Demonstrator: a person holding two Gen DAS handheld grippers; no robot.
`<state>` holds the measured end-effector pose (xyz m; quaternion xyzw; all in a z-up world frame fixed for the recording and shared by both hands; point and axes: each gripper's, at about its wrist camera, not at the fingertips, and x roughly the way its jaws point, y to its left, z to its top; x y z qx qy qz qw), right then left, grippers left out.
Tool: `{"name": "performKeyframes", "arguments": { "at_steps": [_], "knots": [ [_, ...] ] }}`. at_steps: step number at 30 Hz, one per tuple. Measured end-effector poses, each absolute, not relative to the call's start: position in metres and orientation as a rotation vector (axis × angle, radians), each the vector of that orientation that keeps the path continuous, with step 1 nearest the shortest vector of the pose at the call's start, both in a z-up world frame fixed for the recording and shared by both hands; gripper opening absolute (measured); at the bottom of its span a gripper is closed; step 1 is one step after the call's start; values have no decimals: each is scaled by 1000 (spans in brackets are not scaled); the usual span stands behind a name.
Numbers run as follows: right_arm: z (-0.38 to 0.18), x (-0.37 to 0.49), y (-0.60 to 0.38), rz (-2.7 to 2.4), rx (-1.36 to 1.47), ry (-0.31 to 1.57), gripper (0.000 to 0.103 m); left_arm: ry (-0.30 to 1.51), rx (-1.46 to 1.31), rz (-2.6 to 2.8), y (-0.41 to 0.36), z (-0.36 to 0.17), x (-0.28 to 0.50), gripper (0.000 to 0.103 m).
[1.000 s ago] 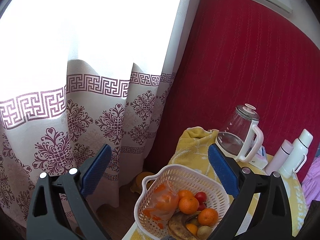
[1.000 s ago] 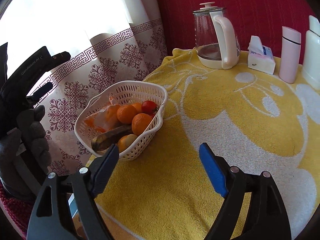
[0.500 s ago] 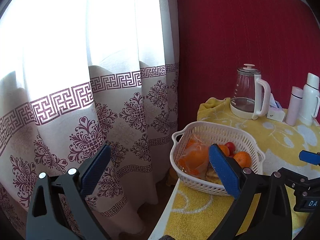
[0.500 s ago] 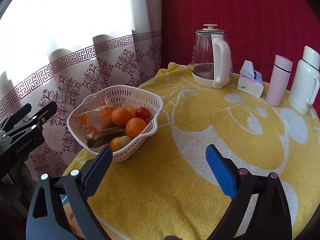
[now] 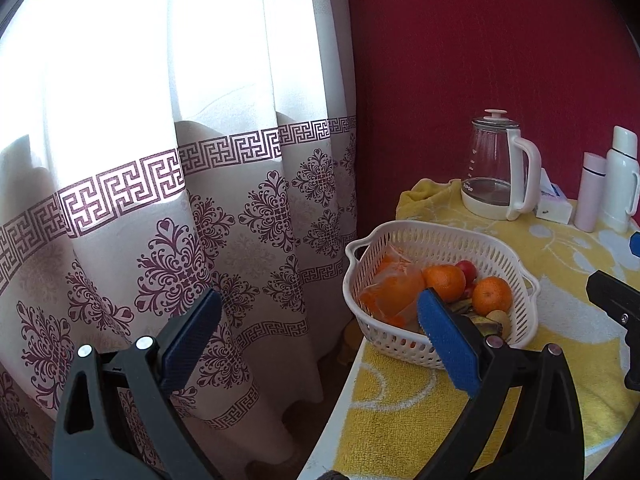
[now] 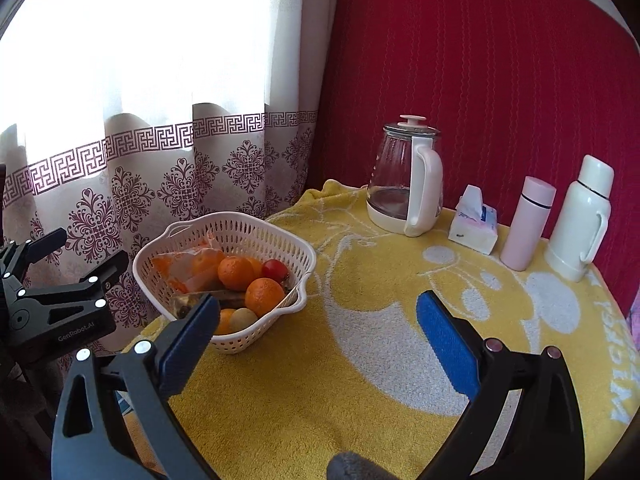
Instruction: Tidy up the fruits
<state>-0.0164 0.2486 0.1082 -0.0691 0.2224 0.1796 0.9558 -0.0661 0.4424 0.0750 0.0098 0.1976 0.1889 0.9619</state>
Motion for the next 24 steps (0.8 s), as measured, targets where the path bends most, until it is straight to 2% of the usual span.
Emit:
{"name": "performKeyframes", "arguments": {
  "at_steps": [6,24],
  "knots": [
    [98,-11,260,393,-183,535,98,405,27,383,443,71,-66,100],
    [88,-7,268,400,-223,573,98,432,58,375,442,61,-62,100]
  ]
}}
